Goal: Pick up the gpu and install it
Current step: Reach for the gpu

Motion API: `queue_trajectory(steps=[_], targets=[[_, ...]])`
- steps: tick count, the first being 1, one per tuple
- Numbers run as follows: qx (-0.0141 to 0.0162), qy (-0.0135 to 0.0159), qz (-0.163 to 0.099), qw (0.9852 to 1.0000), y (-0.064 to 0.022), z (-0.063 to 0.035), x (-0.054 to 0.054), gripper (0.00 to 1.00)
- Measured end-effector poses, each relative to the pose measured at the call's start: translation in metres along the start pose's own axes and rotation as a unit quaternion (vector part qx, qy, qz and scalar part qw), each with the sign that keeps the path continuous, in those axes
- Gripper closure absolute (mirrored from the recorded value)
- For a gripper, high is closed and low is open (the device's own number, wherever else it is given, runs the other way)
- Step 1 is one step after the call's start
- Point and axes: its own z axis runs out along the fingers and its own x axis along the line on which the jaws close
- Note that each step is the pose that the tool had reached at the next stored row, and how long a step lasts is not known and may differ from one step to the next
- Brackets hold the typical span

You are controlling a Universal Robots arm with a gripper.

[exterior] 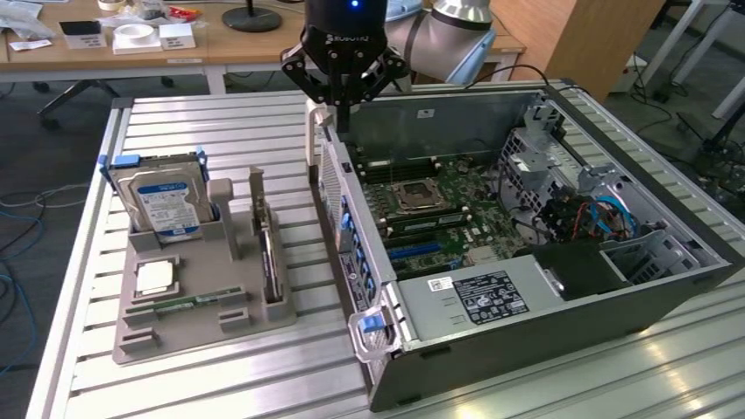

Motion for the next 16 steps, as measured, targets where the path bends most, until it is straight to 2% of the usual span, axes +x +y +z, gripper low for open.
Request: queue_trajectory(steps=[16], targets=[[0.0000,0.0000,0.000,1.0000,-0.0005,-0.0001,0.0064,0.89]])
